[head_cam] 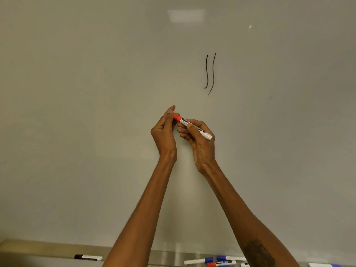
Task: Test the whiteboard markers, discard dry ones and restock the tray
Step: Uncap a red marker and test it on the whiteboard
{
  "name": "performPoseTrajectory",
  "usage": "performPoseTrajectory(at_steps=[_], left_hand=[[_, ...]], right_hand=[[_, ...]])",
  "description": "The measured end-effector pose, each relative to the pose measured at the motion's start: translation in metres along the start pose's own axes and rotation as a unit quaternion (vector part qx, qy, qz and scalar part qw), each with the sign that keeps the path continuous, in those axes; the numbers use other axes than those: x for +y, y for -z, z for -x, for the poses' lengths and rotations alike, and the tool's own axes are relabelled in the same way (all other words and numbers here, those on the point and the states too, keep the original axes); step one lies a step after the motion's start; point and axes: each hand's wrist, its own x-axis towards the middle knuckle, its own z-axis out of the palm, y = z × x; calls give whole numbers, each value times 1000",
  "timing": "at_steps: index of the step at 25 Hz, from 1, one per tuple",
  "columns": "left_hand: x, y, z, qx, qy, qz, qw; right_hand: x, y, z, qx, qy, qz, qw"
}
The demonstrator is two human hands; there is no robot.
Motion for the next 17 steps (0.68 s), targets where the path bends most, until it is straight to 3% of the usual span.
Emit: performPoseTrajectory(at_steps=[17], left_hand=[[-30, 98, -1, 83, 64, -42, 994]], right_hand=[[89, -40, 39, -5, -22, 58, 998]])
